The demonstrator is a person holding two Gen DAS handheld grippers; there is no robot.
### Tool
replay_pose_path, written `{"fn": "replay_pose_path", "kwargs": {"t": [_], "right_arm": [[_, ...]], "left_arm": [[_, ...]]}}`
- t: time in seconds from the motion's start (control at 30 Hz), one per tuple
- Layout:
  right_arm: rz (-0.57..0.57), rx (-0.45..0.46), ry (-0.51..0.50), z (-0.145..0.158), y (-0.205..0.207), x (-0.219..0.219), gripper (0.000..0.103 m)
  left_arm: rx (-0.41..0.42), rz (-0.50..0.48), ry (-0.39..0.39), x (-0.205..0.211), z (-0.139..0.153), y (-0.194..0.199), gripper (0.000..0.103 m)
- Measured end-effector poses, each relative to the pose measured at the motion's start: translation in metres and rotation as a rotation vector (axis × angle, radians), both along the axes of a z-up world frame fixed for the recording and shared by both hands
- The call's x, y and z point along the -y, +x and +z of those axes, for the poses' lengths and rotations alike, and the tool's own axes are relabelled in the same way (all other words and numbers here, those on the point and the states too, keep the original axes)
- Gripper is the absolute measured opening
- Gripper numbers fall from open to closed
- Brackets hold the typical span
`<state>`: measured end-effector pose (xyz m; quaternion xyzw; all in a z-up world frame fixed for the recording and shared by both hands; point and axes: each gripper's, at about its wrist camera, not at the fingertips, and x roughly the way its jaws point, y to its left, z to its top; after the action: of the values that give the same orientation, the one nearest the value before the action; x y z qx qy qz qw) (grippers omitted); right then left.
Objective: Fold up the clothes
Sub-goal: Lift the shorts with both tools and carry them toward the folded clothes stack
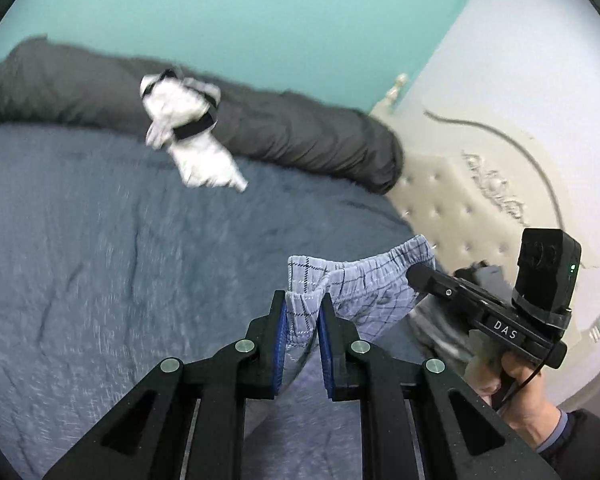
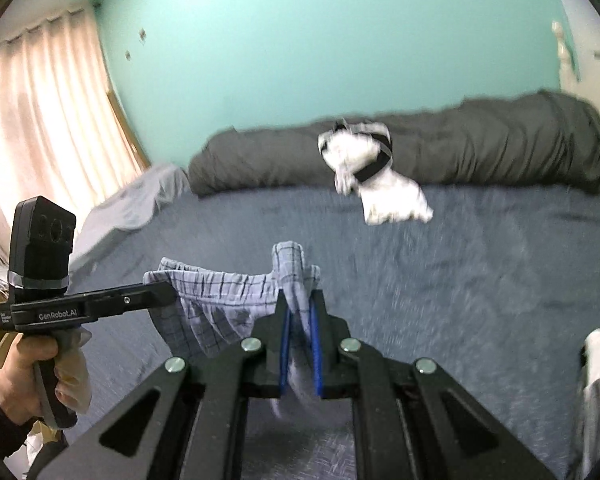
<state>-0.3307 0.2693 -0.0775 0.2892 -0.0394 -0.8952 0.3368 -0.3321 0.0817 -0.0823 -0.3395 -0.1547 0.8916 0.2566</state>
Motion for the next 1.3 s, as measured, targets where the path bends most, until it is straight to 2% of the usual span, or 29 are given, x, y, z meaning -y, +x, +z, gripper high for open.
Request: {"fn": "replay_pose_path", "kwargs": {"t": [0.27,0.53,0.8,0.97,1.3], "right_arm": [[0.001,-0.128,-0.024,0.084,0.054,-0.032,0.008],[-0.032,-0.192,-0.037,0.132,0.103,-0.082,0.008],[-0.101,-0.225,-0.075,0.168,0.142,-0.145,0.008],[-0.146,-0.24,-0.065,0.184,0.163,-0.182,0.008],[-0.229,-0.234,-0.063,0.187,0.191,-0.253,0.008]], "left_arm": [[-0.111,-0.027,-0.01,-0.022,0.092,0.043,0.015],[-0.166,-0.09,-0.012,-0.064,0.146,0.084,0.015],[-0.193,-0.176,-0.015,-0.119,0.174,0.117,0.015],[-0.2,-0.224,-0.005,-0.154,0.184,0.132,0.015],[-0.194,-0.315,0.002,-0.224,0.189,0.151,0.015]]}}
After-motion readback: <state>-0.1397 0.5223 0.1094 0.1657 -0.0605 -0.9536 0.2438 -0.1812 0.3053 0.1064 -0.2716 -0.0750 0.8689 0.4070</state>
